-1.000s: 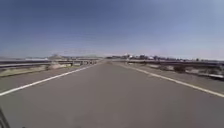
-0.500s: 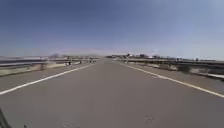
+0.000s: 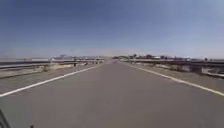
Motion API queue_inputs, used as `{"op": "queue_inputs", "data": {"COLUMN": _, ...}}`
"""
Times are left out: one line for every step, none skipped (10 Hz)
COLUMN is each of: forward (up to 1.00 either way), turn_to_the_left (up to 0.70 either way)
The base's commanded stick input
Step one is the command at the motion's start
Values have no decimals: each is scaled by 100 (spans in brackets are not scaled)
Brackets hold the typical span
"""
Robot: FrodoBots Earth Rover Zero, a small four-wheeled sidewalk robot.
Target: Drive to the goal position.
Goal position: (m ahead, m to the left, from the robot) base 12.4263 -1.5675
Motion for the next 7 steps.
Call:
{"op": "queue_inputs", "data": {"forward": 100, "turn_to_the_left": 0}}
{"op": "queue_inputs", "data": {"forward": 100, "turn_to_the_left": 0}}
{"op": "queue_inputs", "data": {"forward": 100, "turn_to_the_left": 0}}
{"op": "queue_inputs", "data": {"forward": 100, "turn_to_the_left": 0}}
{"op": "queue_inputs", "data": {"forward": 100, "turn_to_the_left": -27}}
{"op": "queue_inputs", "data": {"forward": 100, "turn_to_the_left": -15}}
{"op": "queue_inputs", "data": {"forward": 100, "turn_to_the_left": -3}}
